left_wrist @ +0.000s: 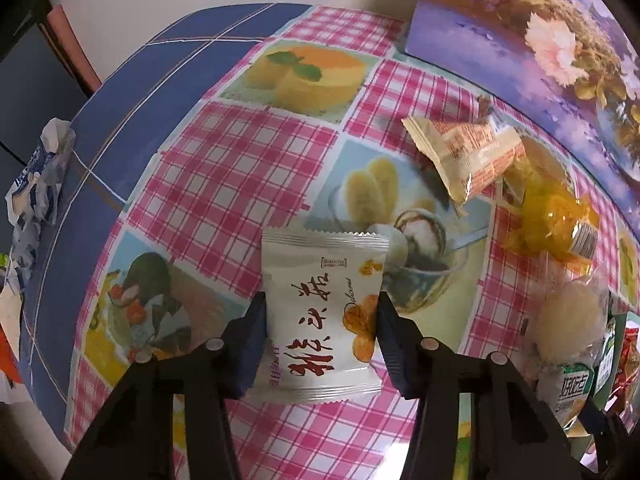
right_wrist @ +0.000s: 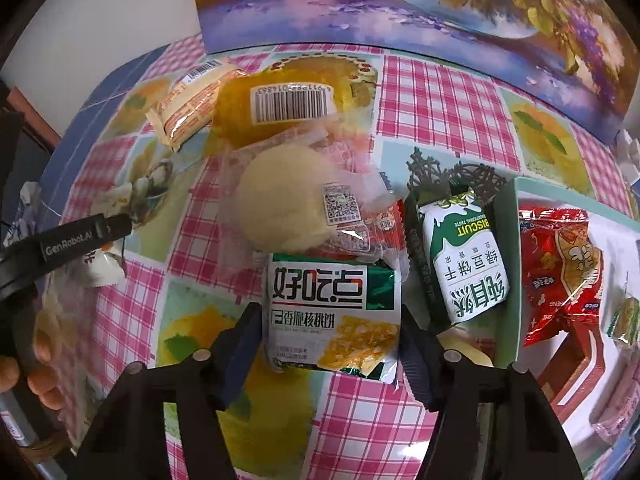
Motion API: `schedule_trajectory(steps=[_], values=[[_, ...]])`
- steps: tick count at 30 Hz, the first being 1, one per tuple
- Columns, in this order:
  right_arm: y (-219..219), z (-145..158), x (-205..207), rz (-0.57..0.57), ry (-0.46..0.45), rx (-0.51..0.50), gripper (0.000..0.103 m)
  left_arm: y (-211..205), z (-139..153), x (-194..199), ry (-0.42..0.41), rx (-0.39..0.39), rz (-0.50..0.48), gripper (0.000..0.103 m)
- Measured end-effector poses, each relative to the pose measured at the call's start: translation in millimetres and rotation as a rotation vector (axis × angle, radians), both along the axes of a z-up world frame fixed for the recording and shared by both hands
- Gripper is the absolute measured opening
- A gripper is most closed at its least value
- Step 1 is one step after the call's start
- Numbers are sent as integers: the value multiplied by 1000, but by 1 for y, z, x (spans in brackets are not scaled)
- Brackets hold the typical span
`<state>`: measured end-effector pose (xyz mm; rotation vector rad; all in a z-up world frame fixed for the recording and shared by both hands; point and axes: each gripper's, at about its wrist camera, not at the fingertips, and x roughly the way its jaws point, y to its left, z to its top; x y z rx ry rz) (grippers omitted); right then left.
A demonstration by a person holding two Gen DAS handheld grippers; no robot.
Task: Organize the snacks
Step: 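Grasp the white pack with orange print with the left tool while the right tool grasps the green-white biscuit pack, then carry the white pack with the left tool while the right tool carries the biscuit pack over the tray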
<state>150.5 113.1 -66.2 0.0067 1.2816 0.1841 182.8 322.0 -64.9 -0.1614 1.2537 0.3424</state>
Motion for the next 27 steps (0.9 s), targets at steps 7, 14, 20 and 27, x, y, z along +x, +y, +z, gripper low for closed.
schedule_trajectory(steps=[7, 14, 20, 27], values=[[1, 3, -4, 4, -1, 20, 59, -12, 3, -11, 19, 15, -6, 53], [-5, 15, -11, -3, -19, 57, 59, -28, 26, -24, -11, 38, -12, 53], [-17, 36, -19, -30, -45, 107, 59, -46, 58, -38, -67, 55, -20, 53], [-37, 70, -27, -76, -107, 137, 59, -50, 98, -52, -156, 83, -35, 53]])
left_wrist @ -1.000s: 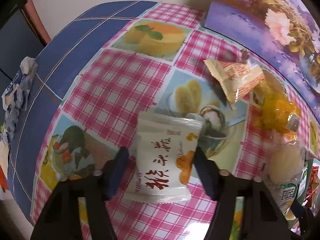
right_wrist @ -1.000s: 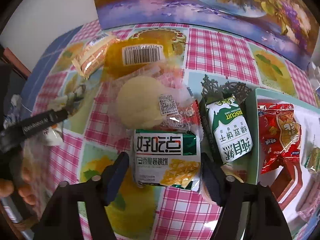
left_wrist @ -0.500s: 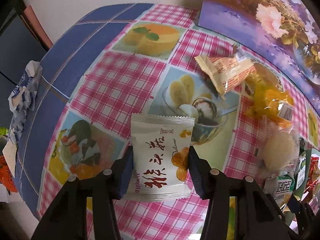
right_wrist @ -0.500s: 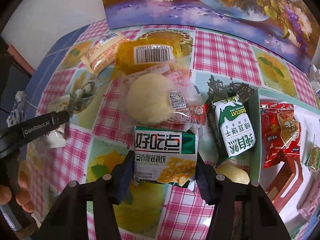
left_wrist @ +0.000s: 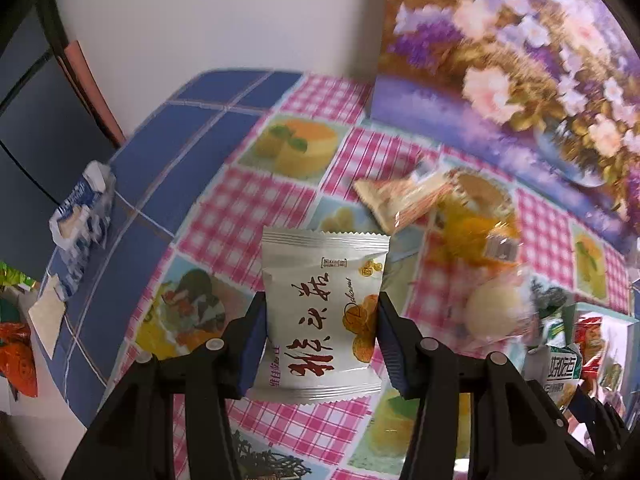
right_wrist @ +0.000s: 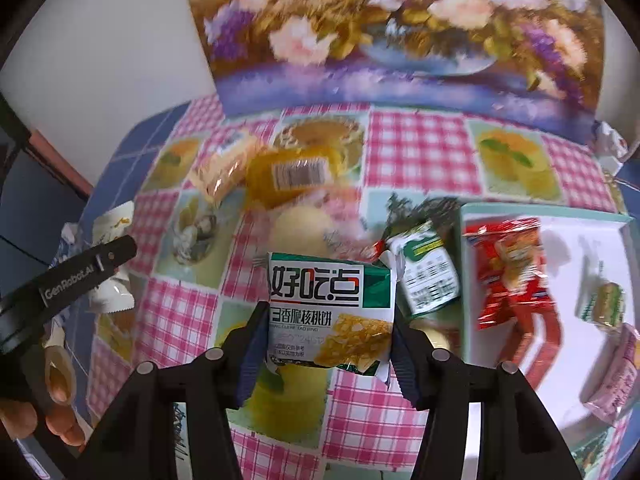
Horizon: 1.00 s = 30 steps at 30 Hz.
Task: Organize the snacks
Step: 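Carry the white pack with the left tool while the right tool carries the biscuit pack over the tray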
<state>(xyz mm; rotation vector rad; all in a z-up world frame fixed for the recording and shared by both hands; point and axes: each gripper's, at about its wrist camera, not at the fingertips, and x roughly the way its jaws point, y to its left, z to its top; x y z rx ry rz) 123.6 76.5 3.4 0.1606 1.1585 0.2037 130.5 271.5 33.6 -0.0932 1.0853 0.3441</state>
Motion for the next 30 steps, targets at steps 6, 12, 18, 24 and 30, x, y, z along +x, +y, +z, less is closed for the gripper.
schedule_trajectory(steps=[6, 12, 18, 24, 30], values=[[-26, 18, -3, -83, -10, 10, 59, -14, 26, -1, -71, 4, -32, 53], [-61, 31, -3, -165, -24, 42, 59, -39, 49, -6, -131, -5, -82, 53], [-98, 35, -4, -259, -19, 38, 59, -67, 63, -10, -172, -23, -133, 53], [-140, 35, -7, -363, -6, 51, 59, -100, 70, -13, -191, -9, -186, 53], [-181, 36, -12, -458, -1, 31, 59, -132, 69, -15, -187, -26, -238, 53]])
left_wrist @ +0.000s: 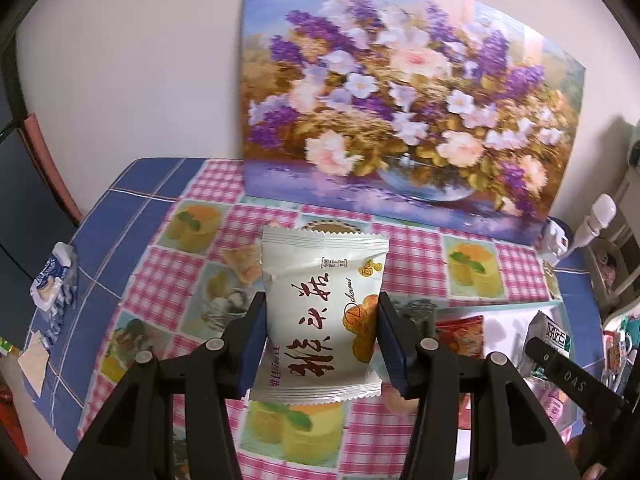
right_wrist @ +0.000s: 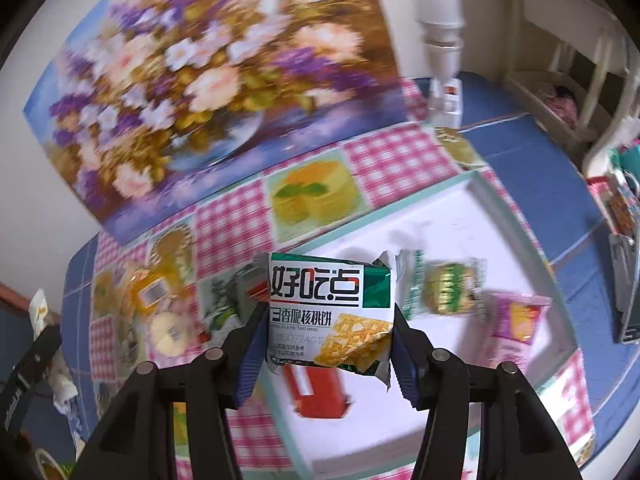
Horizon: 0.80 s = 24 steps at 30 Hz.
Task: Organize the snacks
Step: 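Carry the white pack with the left tool while the right tool carries the biscuit pack over the tray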
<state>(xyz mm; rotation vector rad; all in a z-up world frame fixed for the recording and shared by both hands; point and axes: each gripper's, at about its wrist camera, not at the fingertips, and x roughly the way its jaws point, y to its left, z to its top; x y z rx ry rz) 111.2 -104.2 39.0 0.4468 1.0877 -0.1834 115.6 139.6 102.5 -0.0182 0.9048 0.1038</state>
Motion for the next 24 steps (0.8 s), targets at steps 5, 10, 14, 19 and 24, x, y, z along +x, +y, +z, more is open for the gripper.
schedule_trajectory(steps=[5, 10, 14, 19, 24], values=[[-28, -7, -8, -54, 23, -5, 59, -25, -5, -2, 12, 19, -33, 53], [-51, -11, -14, -94, 31, -7, 59, -52, -9, -3, 28, 28, -80, 53], [-66, -14, -16, -106, 36, -4, 59, -76, -10, -6, 28, 34, -120, 53], [-80, -16, -21, -119, 40, -4, 59, -108, -16, -8, 42, 46, -171, 53], [-90, -20, -23, -129, 51, 4, 59, -135, -23, -9, 57, 50, -224, 54]])
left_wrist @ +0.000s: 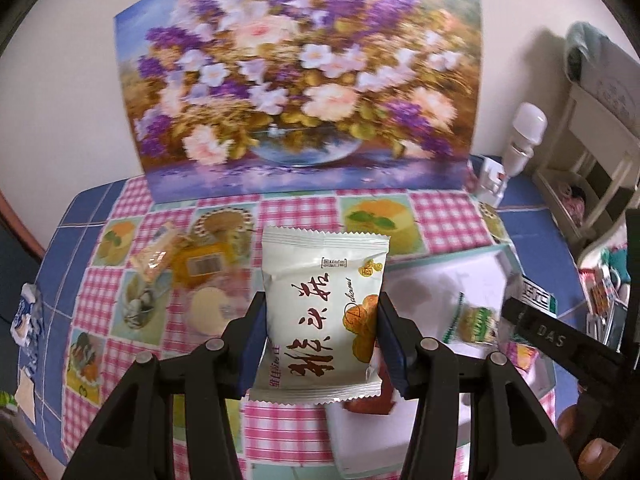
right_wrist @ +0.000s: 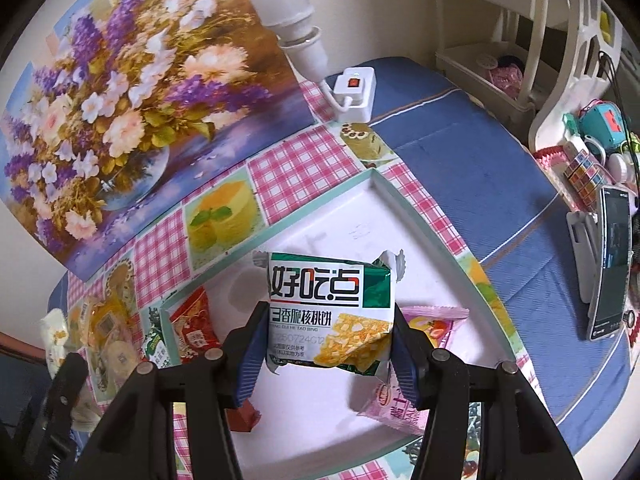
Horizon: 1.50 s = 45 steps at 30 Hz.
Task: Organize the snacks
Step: 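Carry the white pack with the left tool while the right tool carries the biscuit pack over the tray, then open the left tool over the tray while the right tool releases the biscuit pack into it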
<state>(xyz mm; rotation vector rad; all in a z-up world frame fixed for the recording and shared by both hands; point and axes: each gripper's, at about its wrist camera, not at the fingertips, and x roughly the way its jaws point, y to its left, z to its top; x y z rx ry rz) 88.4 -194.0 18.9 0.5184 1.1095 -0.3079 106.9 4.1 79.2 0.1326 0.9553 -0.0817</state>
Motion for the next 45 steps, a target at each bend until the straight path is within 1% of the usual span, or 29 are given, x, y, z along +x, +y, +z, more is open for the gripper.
schedule_trajectory(steps=[5, 8, 13, 16, 25, 32, 37, 43, 45], values=[[-6, -5, 0, -3, 14, -5, 59, -23, -9, 1, 21, -6, -38, 54], [-9, -9, 2, -9, 29, -7, 59, -33, -19, 3, 37, 6, -59, 54], [-9, -17, 6, -10, 60, -6, 59, -40, -36, 11, 80, 14, -66, 54], [-8, -20, 7, -8, 69, -4, 59, -43, -43, 16, 92, 13, -68, 54], [-12, -30, 8, -17, 89, -5, 59, -53, -52, 22, 98, 17, -87, 54], [-13, -32, 10, -20, 97, -5, 60, -55, -55, 23, 102, 18, -90, 54], [-13, -35, 11, -20, 110, -2, 59, -52, -61, 26, 119, 20, -76, 54], [-11, -42, 13, -11, 132, 0, 60, -49, -60, 27, 122, 23, -61, 57], [-10, -45, 14, -6, 141, 0, 61, -49, -61, 27, 129, 25, -58, 61]])
